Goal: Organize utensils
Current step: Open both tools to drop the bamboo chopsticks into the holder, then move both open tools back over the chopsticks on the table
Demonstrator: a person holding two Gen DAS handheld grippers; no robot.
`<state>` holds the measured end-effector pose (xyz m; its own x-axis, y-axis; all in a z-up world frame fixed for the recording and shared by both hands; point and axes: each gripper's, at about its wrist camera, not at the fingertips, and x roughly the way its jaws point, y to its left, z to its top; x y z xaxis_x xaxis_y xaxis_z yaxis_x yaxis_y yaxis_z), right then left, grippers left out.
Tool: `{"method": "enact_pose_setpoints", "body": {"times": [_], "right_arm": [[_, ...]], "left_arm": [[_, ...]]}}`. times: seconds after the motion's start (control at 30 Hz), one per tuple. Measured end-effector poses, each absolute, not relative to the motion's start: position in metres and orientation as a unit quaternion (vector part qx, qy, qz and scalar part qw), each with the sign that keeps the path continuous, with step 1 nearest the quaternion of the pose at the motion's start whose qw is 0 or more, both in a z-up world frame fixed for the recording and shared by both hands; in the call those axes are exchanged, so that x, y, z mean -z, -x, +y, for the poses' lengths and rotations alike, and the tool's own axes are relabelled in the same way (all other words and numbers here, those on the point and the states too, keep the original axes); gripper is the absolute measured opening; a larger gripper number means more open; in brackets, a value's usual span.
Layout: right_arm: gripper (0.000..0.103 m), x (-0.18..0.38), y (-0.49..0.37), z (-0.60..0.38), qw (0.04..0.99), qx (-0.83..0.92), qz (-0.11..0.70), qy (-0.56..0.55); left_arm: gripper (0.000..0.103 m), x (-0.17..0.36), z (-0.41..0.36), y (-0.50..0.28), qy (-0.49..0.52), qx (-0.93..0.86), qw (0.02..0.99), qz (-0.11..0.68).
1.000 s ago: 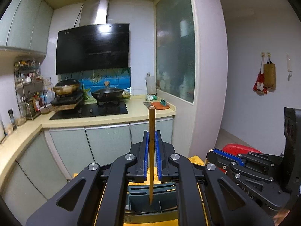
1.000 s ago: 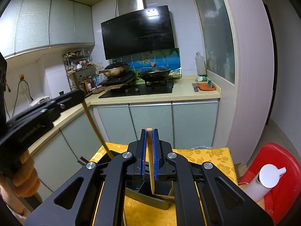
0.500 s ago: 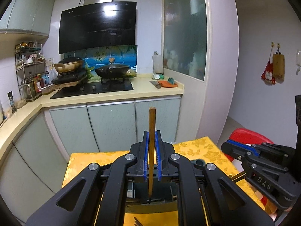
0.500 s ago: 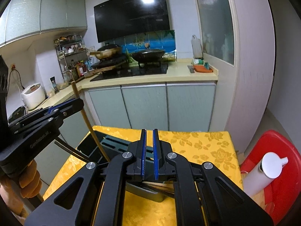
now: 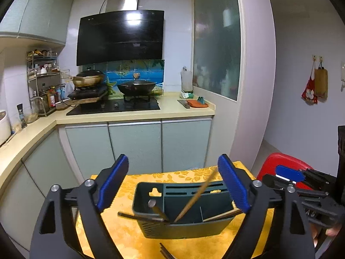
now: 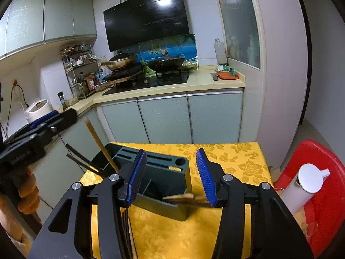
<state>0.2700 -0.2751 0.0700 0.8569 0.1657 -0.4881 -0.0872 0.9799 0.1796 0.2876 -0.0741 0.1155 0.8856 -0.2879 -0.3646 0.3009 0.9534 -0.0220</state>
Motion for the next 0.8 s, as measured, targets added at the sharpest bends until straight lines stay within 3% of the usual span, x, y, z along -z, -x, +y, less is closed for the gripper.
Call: {"method": "enact_pose_setpoints", "body": {"times": [0.47,0.8], "right_arm": [[0.056,-0.048,-0.185,-0.283,0.969,-0.060,0.236,-0.044],[0.056,0.007,-0.139,-0.279,0.968,-0.036,0.248,-0.024]], "left_arm": [[0.089,-0.052,-0.039,-0.222,-0.039,0.141,0.967,0.208],[0.089,0.016,-0.028,-0.167,-0.076,0.136,0.959,0.239]]}}
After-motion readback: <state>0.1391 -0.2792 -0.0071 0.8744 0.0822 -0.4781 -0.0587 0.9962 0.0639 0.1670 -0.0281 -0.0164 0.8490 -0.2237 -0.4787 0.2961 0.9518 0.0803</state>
